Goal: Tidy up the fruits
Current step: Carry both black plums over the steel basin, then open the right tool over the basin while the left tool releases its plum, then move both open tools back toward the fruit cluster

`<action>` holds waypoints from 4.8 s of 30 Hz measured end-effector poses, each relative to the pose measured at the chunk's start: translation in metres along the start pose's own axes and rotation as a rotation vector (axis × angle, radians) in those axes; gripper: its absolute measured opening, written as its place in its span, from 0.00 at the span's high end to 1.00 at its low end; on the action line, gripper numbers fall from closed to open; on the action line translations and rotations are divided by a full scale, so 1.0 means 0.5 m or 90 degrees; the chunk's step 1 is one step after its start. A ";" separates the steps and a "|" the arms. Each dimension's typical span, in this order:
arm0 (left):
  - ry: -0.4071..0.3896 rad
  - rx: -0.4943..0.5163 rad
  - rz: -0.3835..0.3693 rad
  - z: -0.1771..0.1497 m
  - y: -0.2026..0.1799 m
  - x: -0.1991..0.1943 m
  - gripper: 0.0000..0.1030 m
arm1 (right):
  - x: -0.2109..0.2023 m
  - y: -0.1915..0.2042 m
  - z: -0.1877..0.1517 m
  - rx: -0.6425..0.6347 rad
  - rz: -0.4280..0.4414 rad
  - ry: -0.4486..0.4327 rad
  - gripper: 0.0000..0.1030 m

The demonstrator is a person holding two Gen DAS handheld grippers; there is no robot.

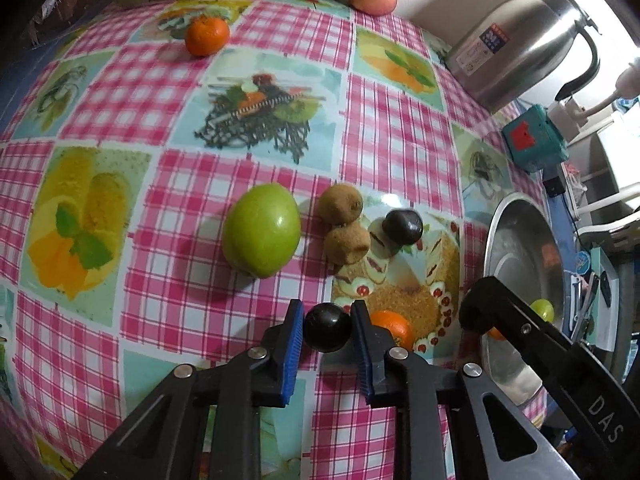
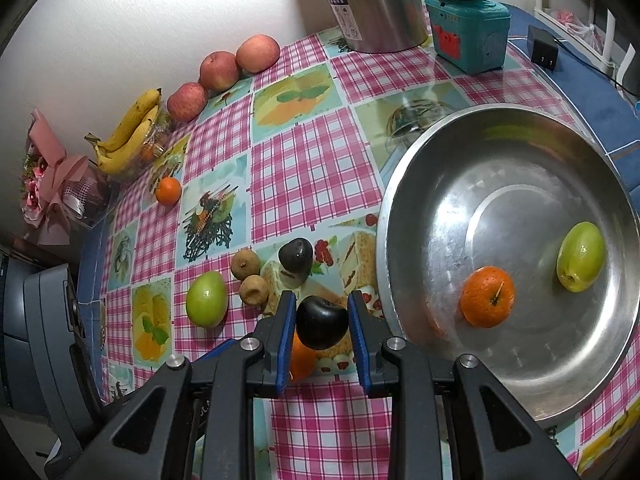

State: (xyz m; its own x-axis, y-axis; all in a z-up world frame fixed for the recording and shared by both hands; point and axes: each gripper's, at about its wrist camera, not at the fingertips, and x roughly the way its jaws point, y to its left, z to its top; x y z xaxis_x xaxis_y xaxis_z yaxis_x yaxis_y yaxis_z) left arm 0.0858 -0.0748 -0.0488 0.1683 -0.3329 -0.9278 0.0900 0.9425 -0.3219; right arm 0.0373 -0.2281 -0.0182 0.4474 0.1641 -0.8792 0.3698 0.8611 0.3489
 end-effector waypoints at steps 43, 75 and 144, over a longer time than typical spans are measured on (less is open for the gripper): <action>-0.092 0.206 -0.018 -0.002 -0.268 0.003 0.75 | -0.098 -0.216 0.072 0.073 -0.123 -0.104 0.73; -0.070 0.246 -0.021 -0.016 -0.302 0.025 0.73 | -0.084 -0.216 0.073 0.070 -0.123 -0.080 0.73; -0.123 0.023 0.154 0.051 -0.056 -0.051 0.00 | -0.070 -0.114 0.058 -0.055 -0.165 -0.069 0.22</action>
State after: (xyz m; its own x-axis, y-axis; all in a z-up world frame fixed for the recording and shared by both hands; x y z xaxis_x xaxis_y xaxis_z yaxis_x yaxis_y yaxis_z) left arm 0.1042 -0.0933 -0.0111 0.3716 -0.1023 -0.9227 0.0586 0.9945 -0.0867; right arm 0.0243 -0.2969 0.0021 0.4333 -0.1145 -0.8939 0.4140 0.9063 0.0846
